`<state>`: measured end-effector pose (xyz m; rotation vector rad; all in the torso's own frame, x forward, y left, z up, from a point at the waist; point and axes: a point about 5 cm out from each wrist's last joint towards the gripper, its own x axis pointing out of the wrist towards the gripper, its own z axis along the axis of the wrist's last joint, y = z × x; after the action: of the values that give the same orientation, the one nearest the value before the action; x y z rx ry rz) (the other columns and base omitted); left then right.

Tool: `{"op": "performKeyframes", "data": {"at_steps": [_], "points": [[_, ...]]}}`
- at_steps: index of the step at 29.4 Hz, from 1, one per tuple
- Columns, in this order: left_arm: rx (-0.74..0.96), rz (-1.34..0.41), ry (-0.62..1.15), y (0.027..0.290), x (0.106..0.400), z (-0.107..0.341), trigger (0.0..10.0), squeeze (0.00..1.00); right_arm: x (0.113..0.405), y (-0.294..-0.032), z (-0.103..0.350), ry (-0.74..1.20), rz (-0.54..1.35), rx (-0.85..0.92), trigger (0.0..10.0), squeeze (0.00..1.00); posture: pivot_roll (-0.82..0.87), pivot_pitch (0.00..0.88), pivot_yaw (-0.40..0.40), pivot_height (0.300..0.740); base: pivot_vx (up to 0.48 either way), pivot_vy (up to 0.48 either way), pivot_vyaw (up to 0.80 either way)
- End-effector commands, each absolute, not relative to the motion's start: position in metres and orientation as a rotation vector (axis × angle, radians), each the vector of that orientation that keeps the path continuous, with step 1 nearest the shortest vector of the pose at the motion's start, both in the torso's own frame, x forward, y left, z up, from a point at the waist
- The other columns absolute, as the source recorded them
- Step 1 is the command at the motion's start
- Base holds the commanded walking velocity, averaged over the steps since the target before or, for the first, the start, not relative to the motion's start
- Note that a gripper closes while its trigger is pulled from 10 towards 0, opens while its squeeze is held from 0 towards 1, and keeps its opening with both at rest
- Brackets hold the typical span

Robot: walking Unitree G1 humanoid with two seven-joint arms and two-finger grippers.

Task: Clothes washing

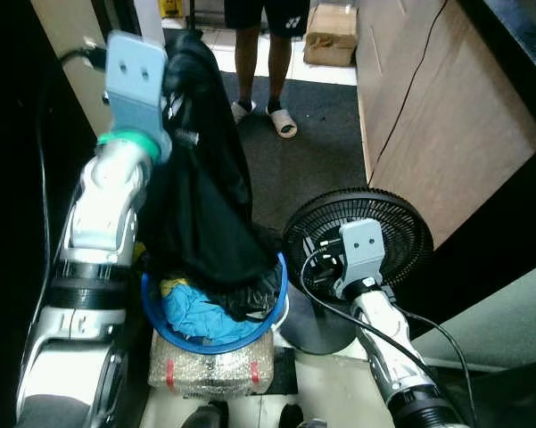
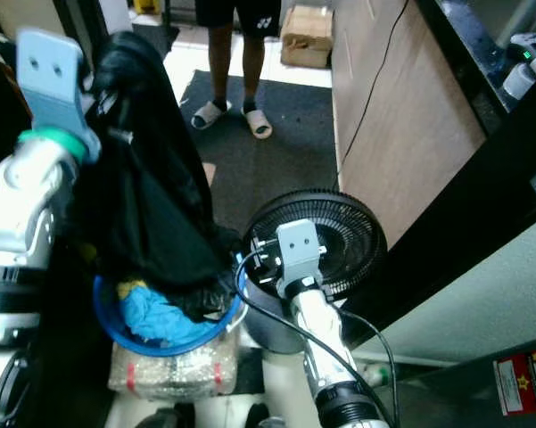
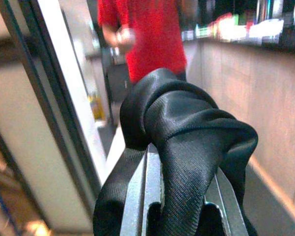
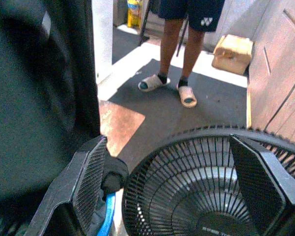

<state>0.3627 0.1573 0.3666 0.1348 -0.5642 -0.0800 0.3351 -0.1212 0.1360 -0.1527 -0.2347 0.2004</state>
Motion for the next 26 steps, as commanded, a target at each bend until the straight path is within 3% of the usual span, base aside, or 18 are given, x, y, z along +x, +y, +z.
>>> {"op": "performKeyframes", "data": {"at_steps": [1,10,17,22,26], "points": [[0.105,-0.093,-0.710,0.153,0.347,0.401,10.0,0.00,0.333,-0.118,0.133,-0.222,0.212,-0.141,10.0,0.00,0.11,0.041,0.036,0.740,0.000,0.000,0.00],[0.128,-0.123,-0.964,0.144,0.320,0.481,10.0,0.00,0.332,-0.114,0.139,-0.240,0.228,-0.131,10.0,0.00,0.12,0.030,0.017,0.740,0.000,0.000,0.00],[0.170,-0.073,-1.147,0.151,0.299,0.535,10.0,0.00,0.333,-0.115,0.144,-0.255,0.227,-0.117,10.0,0.00,0.12,0.032,0.022,0.740,0.000,0.000,0.00],[0.180,-0.112,-1.105,0.147,0.306,0.526,10.0,0.00,0.331,-0.115,0.144,-0.256,0.224,-0.113,10.0,0.00,0.11,0.038,0.031,0.740,0.000,0.000,0.00],[0.125,-0.286,-0.992,0.129,0.312,0.480,10.0,0.00,0.327,-0.116,0.143,-0.255,0.215,-0.111,10.0,0.00,0.09,0.044,0.035,0.740,0.000,0.000,0.00]]}}
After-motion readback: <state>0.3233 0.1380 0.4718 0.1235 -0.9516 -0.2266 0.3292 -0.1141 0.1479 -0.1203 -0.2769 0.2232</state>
